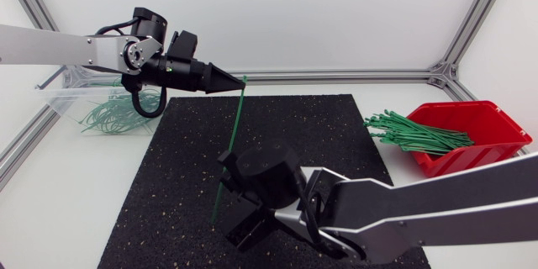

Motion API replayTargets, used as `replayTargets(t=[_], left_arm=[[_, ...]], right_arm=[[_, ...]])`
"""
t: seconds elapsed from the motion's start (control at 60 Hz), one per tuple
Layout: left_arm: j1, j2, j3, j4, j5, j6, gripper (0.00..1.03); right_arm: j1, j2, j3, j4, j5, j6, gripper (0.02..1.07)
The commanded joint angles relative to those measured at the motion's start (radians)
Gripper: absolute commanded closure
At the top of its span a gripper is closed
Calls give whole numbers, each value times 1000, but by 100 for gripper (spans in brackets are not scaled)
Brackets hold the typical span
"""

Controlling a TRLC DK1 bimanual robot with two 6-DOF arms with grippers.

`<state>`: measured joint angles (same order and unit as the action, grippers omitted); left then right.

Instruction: Take a green cable tie from the red box, thread the tail through the head to close it, then place it in the transparent bin on the left.

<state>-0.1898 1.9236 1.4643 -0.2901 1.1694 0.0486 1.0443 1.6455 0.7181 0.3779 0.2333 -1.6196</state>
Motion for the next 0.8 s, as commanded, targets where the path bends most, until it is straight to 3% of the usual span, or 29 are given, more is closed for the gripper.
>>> replayTargets(t=[0.0,0.35,0.467,0.783], left_arm=[[10,26,31,-11,9,2,100],[10,25,34,-40,9,2,100],[23,26,37,-53,10,-6,100],[29,34,42,-53,13,-19,100]], right_arm=[[25,36,-36,33,3,-48,53],[62,125,-42,162,1,-91,54],[71,142,-43,188,1,-92,62],[86,169,-48,260,-6,-95,73]])
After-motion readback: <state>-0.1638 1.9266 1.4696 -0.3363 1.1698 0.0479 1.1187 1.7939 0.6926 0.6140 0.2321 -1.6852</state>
